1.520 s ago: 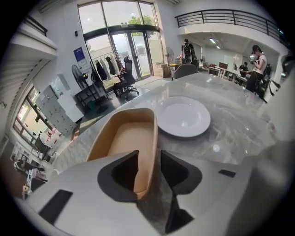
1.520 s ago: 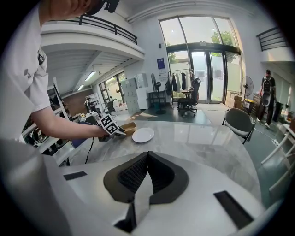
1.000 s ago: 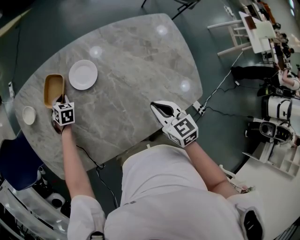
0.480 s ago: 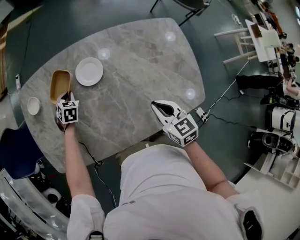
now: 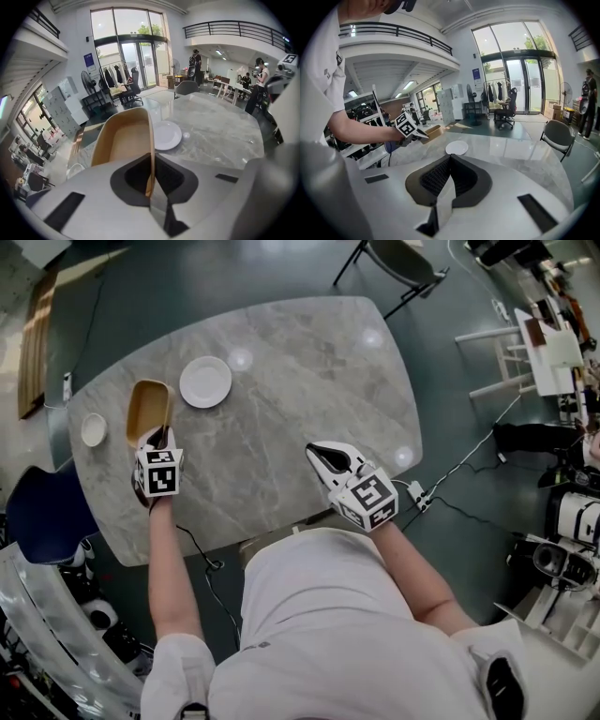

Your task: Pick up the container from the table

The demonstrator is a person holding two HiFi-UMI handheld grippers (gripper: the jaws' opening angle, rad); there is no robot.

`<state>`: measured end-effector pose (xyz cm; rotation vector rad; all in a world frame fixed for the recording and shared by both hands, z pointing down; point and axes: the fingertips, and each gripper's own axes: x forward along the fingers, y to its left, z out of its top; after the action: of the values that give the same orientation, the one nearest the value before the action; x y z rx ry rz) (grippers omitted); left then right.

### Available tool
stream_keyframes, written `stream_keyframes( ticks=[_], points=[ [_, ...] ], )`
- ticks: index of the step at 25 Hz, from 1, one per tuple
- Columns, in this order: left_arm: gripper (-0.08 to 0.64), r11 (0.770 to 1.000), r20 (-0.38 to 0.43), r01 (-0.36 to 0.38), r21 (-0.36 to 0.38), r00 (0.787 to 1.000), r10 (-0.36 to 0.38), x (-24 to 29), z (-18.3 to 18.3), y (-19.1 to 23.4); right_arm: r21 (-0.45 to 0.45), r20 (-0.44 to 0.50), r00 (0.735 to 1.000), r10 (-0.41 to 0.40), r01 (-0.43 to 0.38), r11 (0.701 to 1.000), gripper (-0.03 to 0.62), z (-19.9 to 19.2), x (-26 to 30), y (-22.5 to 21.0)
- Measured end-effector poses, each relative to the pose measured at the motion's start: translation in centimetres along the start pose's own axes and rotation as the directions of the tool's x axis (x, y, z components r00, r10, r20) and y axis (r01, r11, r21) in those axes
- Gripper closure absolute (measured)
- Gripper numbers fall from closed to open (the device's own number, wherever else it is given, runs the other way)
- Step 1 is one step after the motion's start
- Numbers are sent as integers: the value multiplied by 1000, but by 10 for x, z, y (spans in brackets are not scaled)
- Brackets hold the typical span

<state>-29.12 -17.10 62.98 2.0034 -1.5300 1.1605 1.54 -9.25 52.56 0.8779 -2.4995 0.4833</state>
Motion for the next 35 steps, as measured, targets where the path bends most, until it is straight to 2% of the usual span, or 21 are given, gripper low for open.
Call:
stream_keyframes(
  ticks=[11, 20, 29, 35],
  points=[
    [538, 995, 111, 0, -98, 994, 11, -78, 34, -43, -42, 82, 992, 98, -95, 995, 581, 34, -3, 5],
    [539, 995, 240, -4, -102, 970, 28, -140, 76, -72, -88, 151, 973, 174, -162, 983, 581, 69, -10, 9],
    [538, 993, 364, -21, -113, 930, 61, -193, 103, -91, -126, 212, 950, 230, -206, 970, 581, 107, -21, 12],
    [538, 991, 450, -13, -133, 890, 72, -218, 116, -101, -140, 243, 938, 247, -218, 966, 581, 123, -31, 14]
  ],
)
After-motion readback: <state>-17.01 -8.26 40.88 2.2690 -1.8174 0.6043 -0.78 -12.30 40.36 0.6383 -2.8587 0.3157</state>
